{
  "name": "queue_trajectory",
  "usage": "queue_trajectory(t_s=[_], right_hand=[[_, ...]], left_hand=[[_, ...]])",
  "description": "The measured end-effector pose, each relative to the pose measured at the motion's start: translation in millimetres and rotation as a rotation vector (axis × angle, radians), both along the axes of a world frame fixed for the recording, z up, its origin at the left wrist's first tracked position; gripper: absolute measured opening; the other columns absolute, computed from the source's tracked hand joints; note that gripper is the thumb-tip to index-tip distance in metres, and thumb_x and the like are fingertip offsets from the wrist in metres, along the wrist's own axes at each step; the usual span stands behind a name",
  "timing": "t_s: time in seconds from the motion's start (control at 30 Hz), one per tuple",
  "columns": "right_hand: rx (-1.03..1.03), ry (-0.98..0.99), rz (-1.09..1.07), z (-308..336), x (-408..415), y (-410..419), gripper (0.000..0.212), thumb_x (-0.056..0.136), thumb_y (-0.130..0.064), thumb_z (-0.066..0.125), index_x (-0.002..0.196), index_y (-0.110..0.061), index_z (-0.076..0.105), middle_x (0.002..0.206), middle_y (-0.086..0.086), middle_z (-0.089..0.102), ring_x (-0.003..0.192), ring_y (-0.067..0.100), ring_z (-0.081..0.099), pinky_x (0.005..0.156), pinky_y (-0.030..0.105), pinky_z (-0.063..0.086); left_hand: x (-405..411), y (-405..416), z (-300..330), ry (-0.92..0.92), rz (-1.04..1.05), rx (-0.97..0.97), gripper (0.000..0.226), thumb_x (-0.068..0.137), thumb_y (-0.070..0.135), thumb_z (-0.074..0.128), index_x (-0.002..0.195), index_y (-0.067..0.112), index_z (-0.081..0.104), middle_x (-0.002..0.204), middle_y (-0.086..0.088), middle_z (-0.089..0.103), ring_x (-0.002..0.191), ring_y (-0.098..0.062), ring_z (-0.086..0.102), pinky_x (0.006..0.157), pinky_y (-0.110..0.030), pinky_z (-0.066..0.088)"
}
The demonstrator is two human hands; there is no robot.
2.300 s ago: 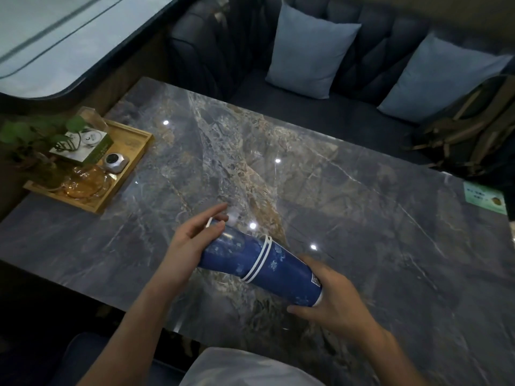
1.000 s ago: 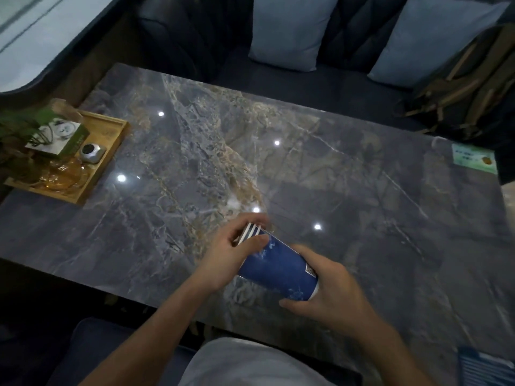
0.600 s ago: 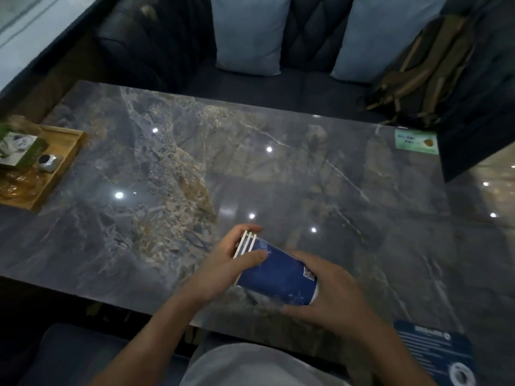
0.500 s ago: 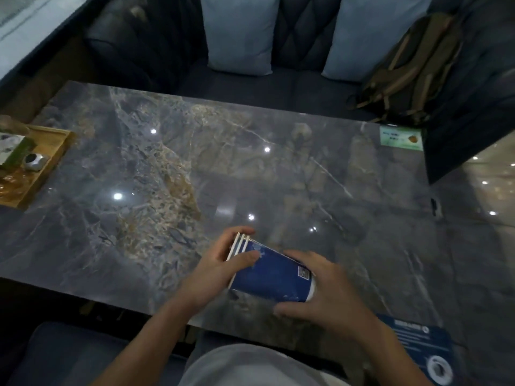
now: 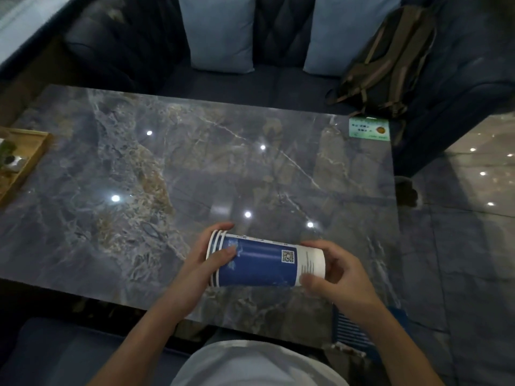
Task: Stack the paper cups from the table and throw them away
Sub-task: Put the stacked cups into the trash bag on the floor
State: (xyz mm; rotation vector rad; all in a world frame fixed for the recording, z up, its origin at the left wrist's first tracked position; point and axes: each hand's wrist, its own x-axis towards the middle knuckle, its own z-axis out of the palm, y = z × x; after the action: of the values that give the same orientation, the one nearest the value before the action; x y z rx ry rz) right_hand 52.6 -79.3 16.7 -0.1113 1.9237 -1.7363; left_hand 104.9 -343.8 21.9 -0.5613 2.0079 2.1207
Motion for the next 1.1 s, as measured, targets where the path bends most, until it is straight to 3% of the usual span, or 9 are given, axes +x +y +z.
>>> queue_trajectory(t_s=[0.17, 0.37, 0.5, 0.73, 0.93, 1.03, 1.1], right_hand=[[-0.023, 0.03, -0.02, 1.4, 1.4, -0.1, 0.059, 0.065, -0.009, 0.086, 0.119, -0.018, 0.063, 0.115, 0.007, 0.07, 0.103, 0.029, 0.069, 0.081, 0.038, 0.061], [-0.004, 0.006, -0.035, 3.5, -3.0, -7.2, 0.061, 0.066, 0.003, 0.085, 0.118, -0.02, 0.063, 0.118, 0.005, 0.068, 0.105, 0.029, 0.068, 0.08, 0.035, 0.06], [-0.005, -0.035, -0.073, 8.3, -2.4, -16.7, 0.057, 0.07, -0.009, 0.083, 0.122, -0.02, 0.06, 0.115, 0.003, 0.068, 0.106, 0.025, 0.069, 0.074, 0.031, 0.06], [-0.023, -0.088, -0.177, 17.9, -3.7, -20.4, 0.049, 0.073, -0.018, 0.084, 0.116, -0.025, 0.062, 0.11, 0.0, 0.07, 0.102, 0.023, 0.071, 0.069, 0.034, 0.062], [-0.021, -0.035, -0.14, 26.9, -6.5, 5.4, 0.05, 0.071, -0.001, 0.076, 0.116, -0.013, 0.057, 0.106, -0.003, 0.07, 0.1, 0.025, 0.07, 0.07, 0.031, 0.062], [-0.03, -0.024, -0.119, 25.1, -7.4, 27.4, 0.051, 0.073, 0.011, 0.074, 0.116, -0.01, 0.056, 0.108, -0.001, 0.069, 0.102, 0.03, 0.068, 0.071, 0.034, 0.063], [-0.047, -0.027, -0.111, 21.5, -7.9, 45.6, 0.053, 0.072, 0.013, 0.074, 0.117, -0.009, 0.056, 0.11, 0.0, 0.069, 0.103, 0.032, 0.067, 0.072, 0.036, 0.063]], left_hand=[[-5.0, -9.0, -12.8, -0.046, -0.04, 0.042, 0.075, 0.054, 0.066, 0.079, 0.12, 0.037, 0.061, 0.121, -0.004, 0.067, 0.108, -0.024, 0.067, 0.088, -0.037, 0.054], [-13.6, -16.4, -19.8, -0.036, -0.053, 0.101, 0.062, 0.057, 0.05, 0.081, 0.115, 0.037, 0.063, 0.11, 0.002, 0.071, 0.099, -0.022, 0.072, 0.072, -0.026, 0.058], [-22.1, -23.9, -20.5, -0.005, -0.066, 0.134, 0.06, 0.059, 0.044, 0.081, 0.115, 0.033, 0.063, 0.108, -0.002, 0.071, 0.096, -0.022, 0.072, 0.072, -0.027, 0.058], [-36.7, -18.2, -28.3, 0.008, -0.119, 0.188, 0.077, 0.054, 0.057, 0.086, 0.12, 0.028, 0.06, 0.111, -0.007, 0.069, 0.095, -0.021, 0.07, 0.076, -0.032, 0.059], [-40.5, 7.8, -30.1, 0.042, -0.18, 0.168, 0.071, 0.063, 0.033, 0.077, 0.129, 0.021, 0.053, 0.113, -0.007, 0.068, 0.097, -0.015, 0.069, 0.074, -0.022, 0.056], [-42.0, 26.9, -29.3, 0.047, -0.207, 0.131, 0.074, 0.064, 0.034, 0.076, 0.131, 0.018, 0.051, 0.116, -0.008, 0.066, 0.099, -0.013, 0.068, 0.078, -0.023, 0.056], [-43.7, 42.3, -27.6, 0.04, -0.216, 0.09, 0.08, 0.062, 0.046, 0.08, 0.131, 0.02, 0.051, 0.12, -0.006, 0.065, 0.103, -0.013, 0.067, 0.081, -0.022, 0.055]])
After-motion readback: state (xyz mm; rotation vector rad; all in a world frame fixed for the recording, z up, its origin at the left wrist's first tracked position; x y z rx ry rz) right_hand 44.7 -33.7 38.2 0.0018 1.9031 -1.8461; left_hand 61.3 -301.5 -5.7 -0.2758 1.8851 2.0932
